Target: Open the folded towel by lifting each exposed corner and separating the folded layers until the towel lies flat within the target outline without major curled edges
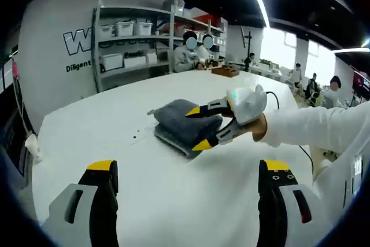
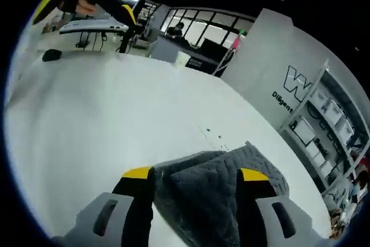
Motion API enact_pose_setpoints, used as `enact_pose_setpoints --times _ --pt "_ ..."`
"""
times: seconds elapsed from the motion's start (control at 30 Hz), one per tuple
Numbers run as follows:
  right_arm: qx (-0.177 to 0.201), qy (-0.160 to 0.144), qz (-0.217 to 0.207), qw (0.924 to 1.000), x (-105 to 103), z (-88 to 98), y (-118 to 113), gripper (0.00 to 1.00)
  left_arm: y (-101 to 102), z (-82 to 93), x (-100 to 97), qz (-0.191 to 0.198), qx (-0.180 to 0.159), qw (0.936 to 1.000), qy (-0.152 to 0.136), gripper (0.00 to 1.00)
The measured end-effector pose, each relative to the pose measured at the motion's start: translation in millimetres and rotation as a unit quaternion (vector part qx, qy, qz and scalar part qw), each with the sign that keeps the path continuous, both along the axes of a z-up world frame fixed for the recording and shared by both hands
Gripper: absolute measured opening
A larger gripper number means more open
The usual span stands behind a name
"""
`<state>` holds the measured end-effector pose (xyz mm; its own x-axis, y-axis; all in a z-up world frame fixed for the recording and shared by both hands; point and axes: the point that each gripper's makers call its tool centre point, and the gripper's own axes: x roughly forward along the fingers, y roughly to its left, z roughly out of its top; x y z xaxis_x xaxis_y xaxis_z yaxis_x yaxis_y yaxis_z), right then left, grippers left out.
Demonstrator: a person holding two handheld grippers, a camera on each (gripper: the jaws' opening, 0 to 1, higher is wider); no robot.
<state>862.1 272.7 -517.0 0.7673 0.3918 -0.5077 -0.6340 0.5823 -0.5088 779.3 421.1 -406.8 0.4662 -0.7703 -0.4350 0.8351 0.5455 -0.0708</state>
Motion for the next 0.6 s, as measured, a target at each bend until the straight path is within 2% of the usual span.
enact_pose_setpoints --times 0.07,0.1,0.17,0.2,0.3,0.33,0.47,0.6 --pt "-0.021 -0.008 0.006 0.9997 1 -4.1 1 0.39 2 -0.6 -3.0 0.004 -0.001 1.0000 -0.001 0.99" --pt "-0.049 -0.009 0.012 0.9987 -1 -9.1 0 0.32 5 -0.2 -1.7 0.008 -0.001 1.0000 0.000 0.99" --pt "-0.077 -0.010 0.030 0.9965 -6 -16.0 1 0.20 7 -0.3 -0.8 0.013 -0.001 0.9999 0.000 0.99" --pt "-0.083 -0.012 0.034 0.9959 -8 -17.2 2 0.12 8 -0.4 -0.5 0.015 -0.001 0.9999 0.000 0.99" --pt "-0.082 -0.024 0.032 0.9958 -11 -17.6 1 0.06 7 -1.8 -3.0 0.017 -0.001 0.9999 0.001 0.99" --pt "-0.074 -0.029 0.028 0.9964 -10 -15.3 0 0.03 7 -1.4 -2.5 0.018 -0.002 0.9998 0.001 0.99" --pt "0.004 -0.046 0.000 0.9989 -8 -3.0 -7 0.00 9 1.0 -0.2 0.020 0.002 0.9998 -0.001 0.99" --pt "0.026 -0.071 -0.012 0.9971 -7 6.8 -19 0.00 5 2.1 -3.2 0.019 0.000 0.9998 -0.003 0.99"
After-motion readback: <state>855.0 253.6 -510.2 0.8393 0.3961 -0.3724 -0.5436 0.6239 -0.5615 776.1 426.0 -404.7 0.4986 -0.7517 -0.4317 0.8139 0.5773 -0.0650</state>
